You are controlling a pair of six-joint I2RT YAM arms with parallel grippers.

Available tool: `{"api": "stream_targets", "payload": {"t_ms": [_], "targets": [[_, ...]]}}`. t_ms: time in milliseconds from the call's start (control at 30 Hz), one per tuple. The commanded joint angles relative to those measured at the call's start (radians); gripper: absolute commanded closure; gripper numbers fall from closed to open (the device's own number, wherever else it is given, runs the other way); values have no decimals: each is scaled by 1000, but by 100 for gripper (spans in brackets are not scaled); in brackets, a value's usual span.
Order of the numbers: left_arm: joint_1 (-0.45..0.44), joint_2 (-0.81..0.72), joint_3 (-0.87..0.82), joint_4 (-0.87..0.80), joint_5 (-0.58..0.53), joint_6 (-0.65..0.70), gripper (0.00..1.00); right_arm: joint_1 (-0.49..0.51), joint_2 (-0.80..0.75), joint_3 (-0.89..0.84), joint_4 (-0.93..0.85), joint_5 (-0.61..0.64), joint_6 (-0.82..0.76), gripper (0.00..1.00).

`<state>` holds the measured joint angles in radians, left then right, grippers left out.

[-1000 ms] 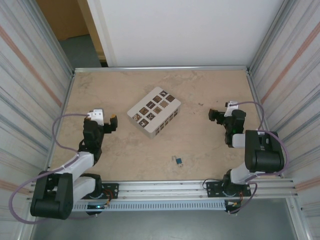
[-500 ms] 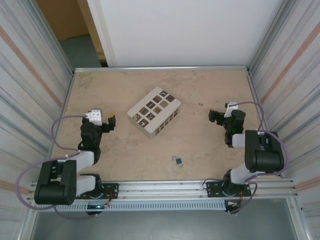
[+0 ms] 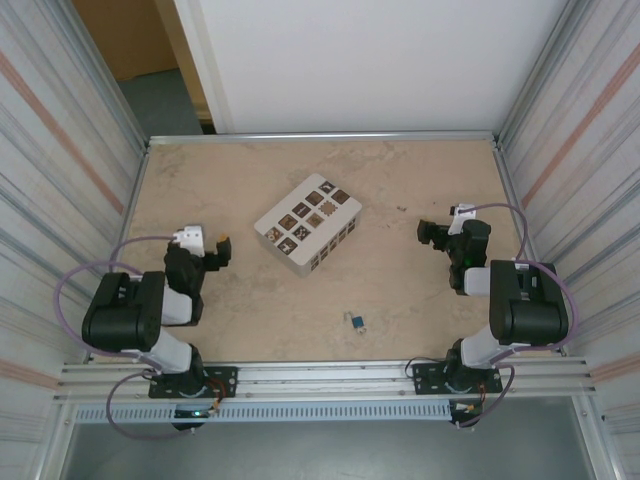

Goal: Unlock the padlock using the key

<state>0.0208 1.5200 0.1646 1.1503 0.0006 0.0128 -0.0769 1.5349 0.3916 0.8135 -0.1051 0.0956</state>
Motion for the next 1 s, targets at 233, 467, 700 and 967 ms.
{"api": "stream_targets", "payload": {"t_ms": [233, 467, 700, 967], "targets": [[-15, -13, 237, -349, 58, 32, 1, 6, 5, 13, -9, 12, -16, 1], [-15, -11, 237, -343, 55, 32, 1, 18, 4, 13, -12, 41, -17, 1], [-28, -9, 243, -351, 32, 44, 1, 20, 4, 13, -12, 47, -17, 1], [-28, -9, 243, -351, 30, 44, 1, 20, 7, 18, -19, 49, -19, 1]]}}
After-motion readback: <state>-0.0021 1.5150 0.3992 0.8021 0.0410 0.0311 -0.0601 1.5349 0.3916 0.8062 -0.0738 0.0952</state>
